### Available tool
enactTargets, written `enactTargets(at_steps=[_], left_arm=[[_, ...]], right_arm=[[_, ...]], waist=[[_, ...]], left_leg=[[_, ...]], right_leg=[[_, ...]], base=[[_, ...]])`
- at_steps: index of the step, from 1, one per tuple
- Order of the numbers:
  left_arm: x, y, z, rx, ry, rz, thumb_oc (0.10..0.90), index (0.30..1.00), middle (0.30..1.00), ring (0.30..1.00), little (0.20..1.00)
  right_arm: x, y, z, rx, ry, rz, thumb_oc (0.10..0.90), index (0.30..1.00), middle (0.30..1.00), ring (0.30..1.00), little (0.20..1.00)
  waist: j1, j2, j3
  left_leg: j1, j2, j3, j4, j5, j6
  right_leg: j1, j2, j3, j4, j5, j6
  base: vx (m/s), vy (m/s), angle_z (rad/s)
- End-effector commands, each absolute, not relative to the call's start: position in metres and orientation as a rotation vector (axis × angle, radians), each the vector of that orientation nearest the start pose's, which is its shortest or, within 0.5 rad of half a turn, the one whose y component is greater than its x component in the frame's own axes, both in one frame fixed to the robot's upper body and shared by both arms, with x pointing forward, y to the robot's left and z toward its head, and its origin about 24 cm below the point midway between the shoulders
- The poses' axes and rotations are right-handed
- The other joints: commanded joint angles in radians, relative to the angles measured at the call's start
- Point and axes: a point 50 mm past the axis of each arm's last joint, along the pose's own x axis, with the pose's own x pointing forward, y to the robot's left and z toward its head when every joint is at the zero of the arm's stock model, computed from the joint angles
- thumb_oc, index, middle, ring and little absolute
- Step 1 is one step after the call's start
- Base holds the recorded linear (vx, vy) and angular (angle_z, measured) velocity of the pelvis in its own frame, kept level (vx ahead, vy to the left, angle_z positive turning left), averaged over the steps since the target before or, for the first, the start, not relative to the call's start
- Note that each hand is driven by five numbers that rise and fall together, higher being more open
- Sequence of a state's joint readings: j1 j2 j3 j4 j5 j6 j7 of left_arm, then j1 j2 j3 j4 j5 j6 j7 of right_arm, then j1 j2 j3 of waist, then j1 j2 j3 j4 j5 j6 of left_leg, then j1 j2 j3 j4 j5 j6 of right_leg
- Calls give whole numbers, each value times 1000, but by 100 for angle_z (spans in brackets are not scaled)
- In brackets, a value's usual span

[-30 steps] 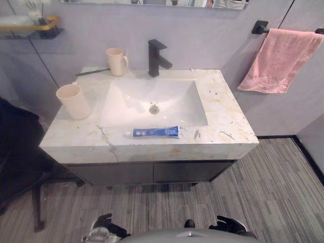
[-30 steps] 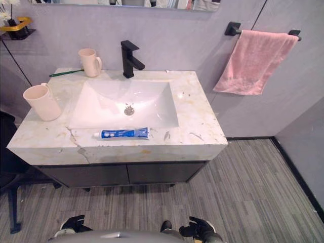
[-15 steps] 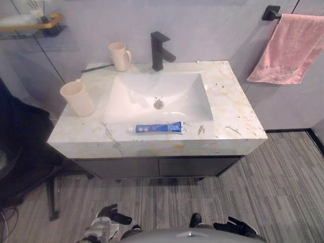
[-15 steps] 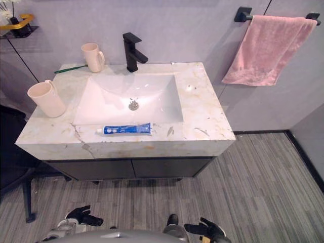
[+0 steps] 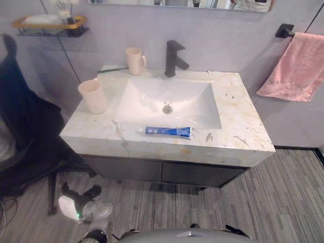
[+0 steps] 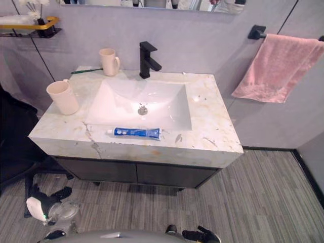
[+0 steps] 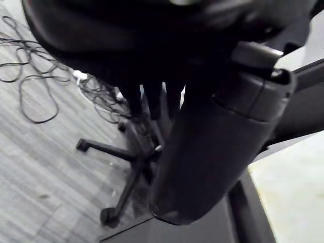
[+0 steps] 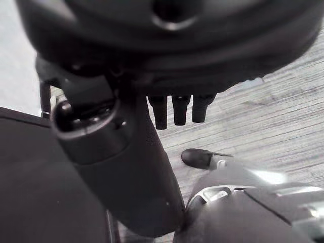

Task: Organize the bathroom.

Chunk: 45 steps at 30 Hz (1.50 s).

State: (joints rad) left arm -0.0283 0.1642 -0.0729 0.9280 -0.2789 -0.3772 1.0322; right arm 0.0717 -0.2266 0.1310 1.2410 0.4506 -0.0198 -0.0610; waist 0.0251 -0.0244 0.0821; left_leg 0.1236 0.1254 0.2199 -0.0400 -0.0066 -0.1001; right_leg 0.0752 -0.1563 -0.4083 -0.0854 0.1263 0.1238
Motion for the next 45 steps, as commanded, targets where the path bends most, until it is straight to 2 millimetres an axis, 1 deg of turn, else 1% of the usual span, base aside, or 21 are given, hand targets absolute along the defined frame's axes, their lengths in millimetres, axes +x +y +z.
enactTargets(at_steps=[1,2,3,4,7,8,10,12,14,15,16,18,19,20,22,25,28,34,39,41,45], left_arm=[[206,246,-39,187,78,1190,800,900,900,900,900],[213,246,-25,177,-7,1172,800,900,900,900,900],[215,246,-21,168,-27,1166,800,900,900,900,900],[221,245,-8,138,-91,1140,800,900,900,900,900],[228,243,7,127,-162,1095,800,900,900,900,900],[233,242,19,115,-204,1060,800,900,900,900,900],[240,235,42,155,-323,978,800,900,900,900,900],[244,229,59,185,-409,918,800,900,900,900,900],[250,212,95,297,-616,772,800,900,900,900,900],[251,210,100,308,-631,757,800,900,900,900,900],[252,200,114,369,-707,682,800,900,900,900,900],[254,192,125,454,-778,616,800,900,900,900,900],[254,192,125,455,-778,616,800,900,900,900,900],[255,185,136,534,-829,552,800,900,900,900,900],[255,180,143,589,-871,511,800,900,900,900,900],[253,171,161,688,-966,445,800,900,900,900,900],[249,165,173,740,-1035,409,800,900,900,900,900],[239,152,195,747,-1158,357,800,900,900,900,900],[236,140,207,843,-1215,250,800,900,900,900,900],[236,133,216,935,-1225,176,800,900,900,900,900],[240,128,227,1044,-1185,64,800,900,900,900,900]], right_arm=[[67,-227,-168,87,1254,-389,800,900,900,900,900],[67,-228,-168,93,1248,-397,800,900,900,900,900],[67,-228,-168,94,1248,-399,800,900,900,900,900],[66,-228,-168,98,1252,-401,800,900,900,900,900],[64,-228,-168,104,1259,-407,800,900,900,900,900],[62,-228,-168,104,1264,-407,800,900,900,900,900],[61,-227,-169,101,1270,-404,800,900,900,900,900],[60,-227,-169,102,1272,-401,800,900,900,900,900],[61,-228,-169,98,1266,-396,800,900,900,900,900],[61,-228,-169,98,1265,-396,800,900,900,900,900],[62,-228,-169,97,1260,-393,800,900,900,900,900],[64,-228,-168,95,1256,-392,800,900,900,900,900],[64,-228,-168,95,1256,-391,800,900,900,900,900],[66,-229,-168,90,1251,-388,800,900,900,900,900],[68,-229,-167,86,1249,-385,800,900,900,900,900],[68,-231,-167,74,1251,-381,800,900,900,900,900],[68,-232,-167,67,1255,-378,800,900,900,900,900],[69,-232,-167,62,1257,-373,800,900,900,900,900],[71,-232,-167,48,1258,-366,800,900,900,900,900],[72,-234,-166,31,1258,-363,800,900,900,900,900],[73,-238,-165,14,1256,-366,800,900,900,900,900]], waist=[[-4,-7,20],[2,-6,22],[4,-6,22],[8,-6,23],[12,-6,24],[15,-5,26],[19,-3,27],[21,-2,28],[24,1,30],[25,1,30],[24,3,31],[24,5,32],[24,5,32],[21,8,31],[18,11,31],[13,21,31],[12,28,29],[10,39,29],[0,47,27],[-8,54,25],[-18,66,23]], left_leg=[[-34,-133,-59,-26,-14,50],[-36,-134,-62,-24,-15,50],[-37,-134,-64,-24,-15,50],[-39,-134,-67,-21,-16,50],[-40,-135,-70,-19,-18,51],[-41,-135,-71,-18,-19,52],[-41,-135,-72,-17,-22,54],[-40,-135,-72,-17,-24,54],[-39,-134,-72,-16,-28,55],[-39,-134,-71,-16,-29,55],[-39,-133,-69,-17,-29,55],[-37,-133,-67,-18,-32,54],[-36,-133,-67,-18,-32,54],[-34,-133,-64,-20,-33,55],[-31,-132,-60,-21,-34,55],[-23,-134,-55,-27,-36,56],[-22,-134,-53,-31,-35,55],[-21,-136,-53,-31,-37,52],[-17,-137,-49,-34,-38,51],[-15,-139,-42,-35,-40,52],[-12,-142,-36,-36,-41,53]], right_leg=[[43,90,41,0,-121,0],[43,89,37,1,-122,0],[43,88,36,1,-122,-1],[43,88,33,2,-123,-2],[43,88,30,4,-124,-3],[44,88,28,4,-125,-4],[44,88,25,5,-127,-5],[45,89,24,5,-128,-6],[45,91,23,6,-130,-6],[45,91,23,6,-130,-6],[45,91,22,7,-130,-4],[45,92,22,7,-131,-3],[45,92,22,7,-131,-3],[45,93,22,7,-131,-1],[45,94,24,7,-132,0],[47,97,26,6,-135,4],[47,96,25,4,-135,7],[47,92,21,5,-136,11],[47,91,22,4,-134,16],[46,89,23,3,-134,19],[45,86,23,4,-133,24]], base=[[-52,9,13],[-32,1,10],[-48,-4,10],[-26,-8,5],[-27,-10,3],[-33,-11,2],[-28,-13,4],[-14,-15,8],[-19,-19,4],[-19,-19,4],[-13,-12,4],[-7,-7,2],[0,0,0],[0,0,0],[0,0,0],[0,0,0],[0,0,0],[0,0,0],[0,0,0],[0,0,0],[0,0,0]])
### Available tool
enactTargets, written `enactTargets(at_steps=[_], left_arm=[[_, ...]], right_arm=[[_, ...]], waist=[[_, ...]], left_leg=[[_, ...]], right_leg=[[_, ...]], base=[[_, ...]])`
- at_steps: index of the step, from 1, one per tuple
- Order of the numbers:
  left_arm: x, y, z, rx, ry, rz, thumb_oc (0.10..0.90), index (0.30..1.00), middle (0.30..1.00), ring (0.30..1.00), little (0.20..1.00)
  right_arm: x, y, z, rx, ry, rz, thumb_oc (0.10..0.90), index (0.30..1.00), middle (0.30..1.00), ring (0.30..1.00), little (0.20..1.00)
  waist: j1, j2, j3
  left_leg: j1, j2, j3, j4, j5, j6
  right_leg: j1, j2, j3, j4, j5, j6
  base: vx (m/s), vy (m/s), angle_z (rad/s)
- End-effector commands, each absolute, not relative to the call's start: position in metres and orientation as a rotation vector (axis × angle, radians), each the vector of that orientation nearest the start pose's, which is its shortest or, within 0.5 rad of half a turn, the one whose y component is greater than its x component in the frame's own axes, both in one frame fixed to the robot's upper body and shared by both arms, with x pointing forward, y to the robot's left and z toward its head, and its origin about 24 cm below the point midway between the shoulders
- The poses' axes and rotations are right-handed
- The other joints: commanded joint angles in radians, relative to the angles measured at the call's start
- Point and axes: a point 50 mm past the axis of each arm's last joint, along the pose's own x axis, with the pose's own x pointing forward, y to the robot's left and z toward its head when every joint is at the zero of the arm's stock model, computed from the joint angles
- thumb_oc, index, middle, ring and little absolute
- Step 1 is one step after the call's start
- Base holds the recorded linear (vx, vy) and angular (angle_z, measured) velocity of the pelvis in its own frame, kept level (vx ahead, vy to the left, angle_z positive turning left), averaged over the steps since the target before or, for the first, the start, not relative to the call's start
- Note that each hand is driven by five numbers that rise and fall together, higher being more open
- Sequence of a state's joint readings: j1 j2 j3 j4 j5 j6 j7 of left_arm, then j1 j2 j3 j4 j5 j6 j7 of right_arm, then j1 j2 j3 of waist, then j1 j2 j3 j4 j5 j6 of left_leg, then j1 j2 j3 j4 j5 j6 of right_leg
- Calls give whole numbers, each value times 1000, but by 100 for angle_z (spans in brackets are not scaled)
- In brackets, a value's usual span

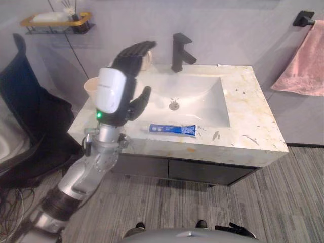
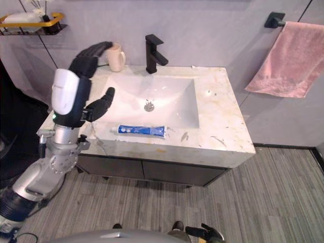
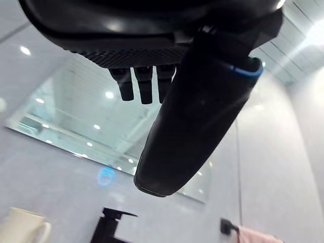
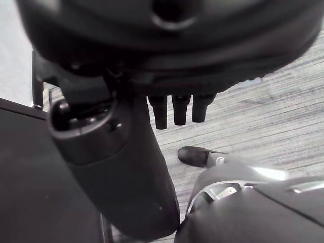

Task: Organize the bathroom.

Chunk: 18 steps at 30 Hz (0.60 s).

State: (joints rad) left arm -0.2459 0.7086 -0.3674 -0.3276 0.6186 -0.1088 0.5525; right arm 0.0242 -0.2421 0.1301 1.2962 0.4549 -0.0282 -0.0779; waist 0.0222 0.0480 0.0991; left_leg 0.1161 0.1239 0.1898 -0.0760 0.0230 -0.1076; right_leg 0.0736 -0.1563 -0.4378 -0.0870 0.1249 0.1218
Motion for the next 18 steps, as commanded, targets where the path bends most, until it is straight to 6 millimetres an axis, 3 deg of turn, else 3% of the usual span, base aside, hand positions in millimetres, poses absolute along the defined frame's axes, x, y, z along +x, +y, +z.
enactTargets(at_steps=[1,11,18], left_arm=[[241,127,228,1060,-1162,45,800,900,900,900,900],[270,126,226,1183,-774,-240,800,900,900,900,900],[306,160,221,1219,-433,-271,800,900,900,900,900]], right_arm=[[74,-239,-165,12,1255,-366,800,900,900,900,900],[83,-249,-161,-7,1248,-371,800,900,900,900,900],[84,-255,-159,-21,1259,-372,800,900,900,900,900]], waist=[[-17,-4,6],[-33,19,2],[-46,32,-3]], left_leg=[[-4,-141,-4,0,-71,61],[2,-143,13,2,-66,62],[10,-144,28,2,-67,64]], right_leg=[[47,86,52,5,-131,27],[49,82,53,5,-126,37],[52,83,59,4,-128,40]], base=[[0,0,0],[1,2,-1],[4,4,-1]])
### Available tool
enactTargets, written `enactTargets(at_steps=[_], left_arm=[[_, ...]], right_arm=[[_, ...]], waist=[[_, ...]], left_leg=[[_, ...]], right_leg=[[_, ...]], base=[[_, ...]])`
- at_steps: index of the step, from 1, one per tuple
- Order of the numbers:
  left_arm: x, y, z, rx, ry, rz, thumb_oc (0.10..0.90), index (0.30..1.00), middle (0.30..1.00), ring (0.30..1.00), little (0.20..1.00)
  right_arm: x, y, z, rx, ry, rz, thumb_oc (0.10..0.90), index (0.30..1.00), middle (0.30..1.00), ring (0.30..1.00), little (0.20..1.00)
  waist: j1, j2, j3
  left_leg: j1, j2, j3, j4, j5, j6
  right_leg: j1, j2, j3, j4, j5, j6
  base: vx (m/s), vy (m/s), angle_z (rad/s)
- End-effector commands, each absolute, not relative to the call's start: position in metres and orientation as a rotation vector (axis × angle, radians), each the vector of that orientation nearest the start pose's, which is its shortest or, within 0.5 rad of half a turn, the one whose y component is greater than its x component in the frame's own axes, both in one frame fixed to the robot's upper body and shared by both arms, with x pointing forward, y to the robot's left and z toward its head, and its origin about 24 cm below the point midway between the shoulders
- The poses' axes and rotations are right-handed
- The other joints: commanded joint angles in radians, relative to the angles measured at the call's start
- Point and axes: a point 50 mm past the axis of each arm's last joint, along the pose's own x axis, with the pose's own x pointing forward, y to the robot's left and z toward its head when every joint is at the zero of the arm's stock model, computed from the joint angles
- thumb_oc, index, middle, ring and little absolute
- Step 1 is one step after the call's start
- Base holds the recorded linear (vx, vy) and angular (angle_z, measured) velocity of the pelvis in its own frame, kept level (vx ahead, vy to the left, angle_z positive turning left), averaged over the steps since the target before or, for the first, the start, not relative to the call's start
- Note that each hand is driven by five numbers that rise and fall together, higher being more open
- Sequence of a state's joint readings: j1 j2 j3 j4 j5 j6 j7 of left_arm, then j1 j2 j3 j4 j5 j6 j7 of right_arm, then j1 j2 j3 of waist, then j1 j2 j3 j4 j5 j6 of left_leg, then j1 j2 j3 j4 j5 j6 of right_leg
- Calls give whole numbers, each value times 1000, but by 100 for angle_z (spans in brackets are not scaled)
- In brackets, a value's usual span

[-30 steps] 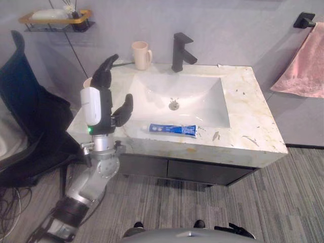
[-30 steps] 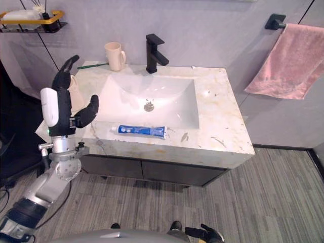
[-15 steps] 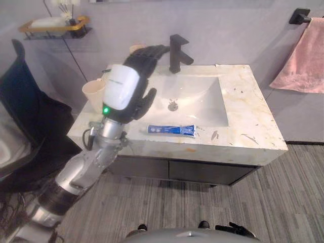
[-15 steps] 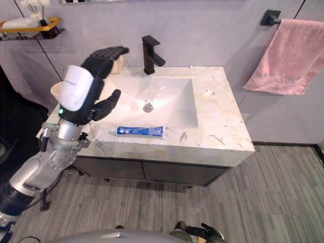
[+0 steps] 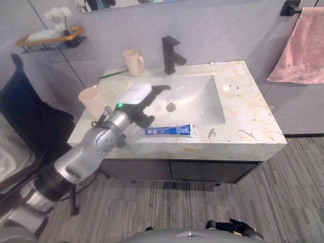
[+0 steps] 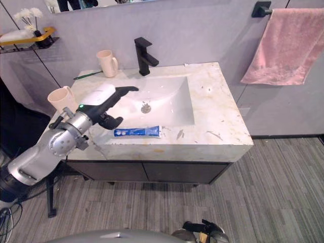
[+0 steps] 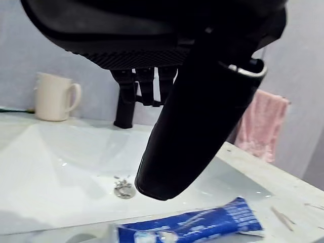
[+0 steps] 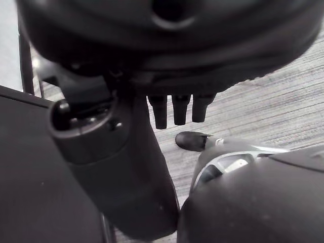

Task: Organize the bathroom.

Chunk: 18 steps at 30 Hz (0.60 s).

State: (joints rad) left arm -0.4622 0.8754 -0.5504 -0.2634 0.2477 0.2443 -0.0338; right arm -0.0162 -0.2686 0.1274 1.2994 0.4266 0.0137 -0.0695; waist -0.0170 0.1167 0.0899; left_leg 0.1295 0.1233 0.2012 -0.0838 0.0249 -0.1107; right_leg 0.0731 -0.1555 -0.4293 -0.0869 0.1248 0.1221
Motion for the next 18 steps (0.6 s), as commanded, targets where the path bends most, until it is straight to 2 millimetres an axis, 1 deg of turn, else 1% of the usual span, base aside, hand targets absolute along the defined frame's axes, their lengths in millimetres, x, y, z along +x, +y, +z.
enactTargets(at_steps=[1,2,3,6,10,11,15,18], left_arm=[[306,161,221,1219,-425,-274,800,900,900,900,900],[308,163,221,1218,-408,-275,800,900,900,900,900],[313,171,220,1214,-355,-279,800,900,900,900,900],[320,178,222,1218,-284,-297,800,900,900,900,900],[325,181,224,1216,-225,-346,800,900,900,900,900],[327,182,226,1185,-207,-360,800,900,900,900,900],[329,183,232,1188,-203,-355,800,900,900,900,900],[330,184,251,1202,-285,-269,800,900,900,900,900]], right_arm=[[84,-255,-159,-23,1260,-372,800,900,900,900,900],[84,-255,-159,-25,1262,-371,800,900,900,900,900],[83,-256,-159,-30,1272,-367,800,900,900,900,900],[83,-257,-159,-36,1279,-360,800,900,900,900,900],[85,-258,-158,-41,1281,-353,800,900,900,900,900],[86,-257,-158,-41,1281,-350,800,900,900,900,900],[87,-258,-158,-50,1283,-343,800,900,900,900,900],[88,-257,-158,-49,1286,-339,800,900,900,900,900]], waist=[[-7,-36,6],[-8,-35,6],[-9,-33,4],[-12,-31,2],[-13,-30,-2],[-12,-31,-4],[-13,-29,-7],[-8,-32,-11]], left_leg=[[-3,-143,17,10,-69,67],[-3,-143,18,11,-68,67],[-2,-143,20,12,-67,67],[-3,-143,21,13,-64,66],[-4,-143,20,15,-63,67],[-3,-142,22,15,-63,67],[-2,-141,24,16,-63,66],[-4,-140,22,20,-64,64]], right_leg=[[53,82,52,4,-128,40],[53,82,53,5,-128,40],[54,83,54,5,-129,39],[55,85,56,6,-130,38],[54,86,59,6,-131,37],[55,87,57,5,-131,36],[56,89,60,5,-133,34],[59,90,59,3,-136,33]], base=[[0,0,0],[0,0,0],[0,0,0],[0,0,0],[0,0,0],[0,0,0],[0,0,0],[-5,-26,0]])
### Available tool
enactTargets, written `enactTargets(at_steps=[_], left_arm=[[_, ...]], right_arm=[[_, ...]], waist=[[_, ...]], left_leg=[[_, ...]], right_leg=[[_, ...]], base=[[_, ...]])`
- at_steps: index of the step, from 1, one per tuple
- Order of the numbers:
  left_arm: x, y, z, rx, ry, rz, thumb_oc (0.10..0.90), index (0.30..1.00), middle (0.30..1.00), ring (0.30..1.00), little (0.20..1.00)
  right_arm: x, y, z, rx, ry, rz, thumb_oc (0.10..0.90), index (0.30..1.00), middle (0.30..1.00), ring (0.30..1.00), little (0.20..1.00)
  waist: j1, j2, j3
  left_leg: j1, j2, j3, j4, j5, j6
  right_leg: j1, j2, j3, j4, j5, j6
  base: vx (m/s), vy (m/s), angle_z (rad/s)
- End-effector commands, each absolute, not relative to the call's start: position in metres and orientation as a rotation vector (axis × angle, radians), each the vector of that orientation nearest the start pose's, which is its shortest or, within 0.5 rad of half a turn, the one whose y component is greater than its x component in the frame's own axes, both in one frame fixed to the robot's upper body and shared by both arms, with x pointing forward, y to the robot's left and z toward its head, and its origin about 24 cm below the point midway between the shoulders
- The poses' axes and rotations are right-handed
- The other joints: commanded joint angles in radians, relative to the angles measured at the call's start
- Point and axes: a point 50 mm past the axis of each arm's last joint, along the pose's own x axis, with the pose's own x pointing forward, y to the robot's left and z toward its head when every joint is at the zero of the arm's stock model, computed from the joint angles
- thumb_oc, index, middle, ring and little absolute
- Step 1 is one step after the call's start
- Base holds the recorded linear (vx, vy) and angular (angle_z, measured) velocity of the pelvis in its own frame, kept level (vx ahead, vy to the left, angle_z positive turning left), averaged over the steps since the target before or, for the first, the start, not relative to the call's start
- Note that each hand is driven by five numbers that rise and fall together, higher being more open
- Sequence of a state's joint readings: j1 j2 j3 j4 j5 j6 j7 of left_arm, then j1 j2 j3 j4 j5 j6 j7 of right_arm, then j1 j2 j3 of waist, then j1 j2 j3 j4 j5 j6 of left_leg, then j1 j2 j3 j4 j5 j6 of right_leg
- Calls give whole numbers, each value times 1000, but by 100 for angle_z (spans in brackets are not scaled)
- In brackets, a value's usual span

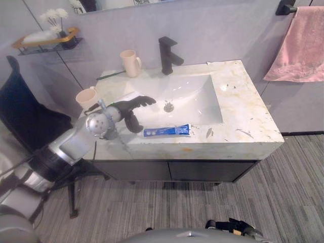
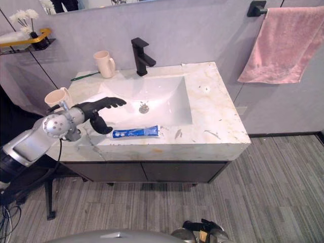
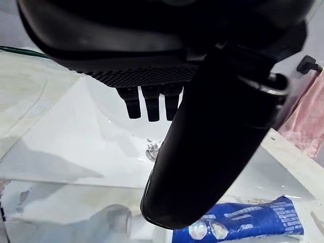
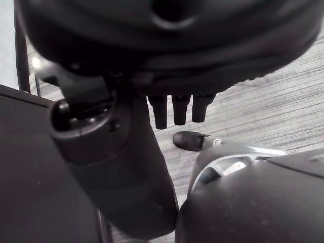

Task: Organize the bathroom.

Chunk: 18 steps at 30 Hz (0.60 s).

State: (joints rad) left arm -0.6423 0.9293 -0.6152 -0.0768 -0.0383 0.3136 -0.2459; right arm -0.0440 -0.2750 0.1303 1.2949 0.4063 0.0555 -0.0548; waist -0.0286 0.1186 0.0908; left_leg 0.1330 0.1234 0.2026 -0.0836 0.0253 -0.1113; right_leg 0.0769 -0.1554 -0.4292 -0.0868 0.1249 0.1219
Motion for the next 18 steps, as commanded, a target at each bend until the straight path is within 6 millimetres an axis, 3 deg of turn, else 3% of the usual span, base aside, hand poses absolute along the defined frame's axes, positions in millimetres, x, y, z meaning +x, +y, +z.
enactTargets(at_steps=[1,8,11,17,18], left_arm=[[330,185,255,1202,-299,-255,800,900,900,900,900],[325,196,289,1226,-389,-150,800,900,900,900,900],[324,201,294,1223,-371,-170,800,900,900,900,900],[319,198,281,1214,-252,-358,800,900,900,900,900],[319,194,276,1215,-228,-400,800,900,900,900,900]], right_arm=[[88,-257,-158,-49,1287,-339,800,900,900,900,900],[87,-256,-159,-41,1291,-332,800,900,900,900,900],[86,-255,-159,-49,1299,-322,800,900,900,900,900],[92,-254,-158,-87,1307,-284,800,900,900,900,900],[94,-253,-158,-95,1310,-277,800,900,900,900,900]], waist=[[5,-35,-13],[19,-34,-19],[24,-31,-21],[42,-24,-18],[34,-13,-12]], left_leg=[[-8,-140,20,20,-64,64],[-14,-138,14,31,-65,61],[-13,-138,10,30,-63,60],[-13,-153,-25,29,-71,72],[-12,-150,-50,29,-70,82]], right_leg=[[56,90,58,3,-136,33],[61,92,53,5,-141,28],[62,94,55,6,-143,27],[58,91,57,48,-165,25],[34,92,99,125,-196,20]], base=[[-7,-33,1],[-6,-15,0],[0,0,0],[-27,-31,1],[-4,-53,2]])
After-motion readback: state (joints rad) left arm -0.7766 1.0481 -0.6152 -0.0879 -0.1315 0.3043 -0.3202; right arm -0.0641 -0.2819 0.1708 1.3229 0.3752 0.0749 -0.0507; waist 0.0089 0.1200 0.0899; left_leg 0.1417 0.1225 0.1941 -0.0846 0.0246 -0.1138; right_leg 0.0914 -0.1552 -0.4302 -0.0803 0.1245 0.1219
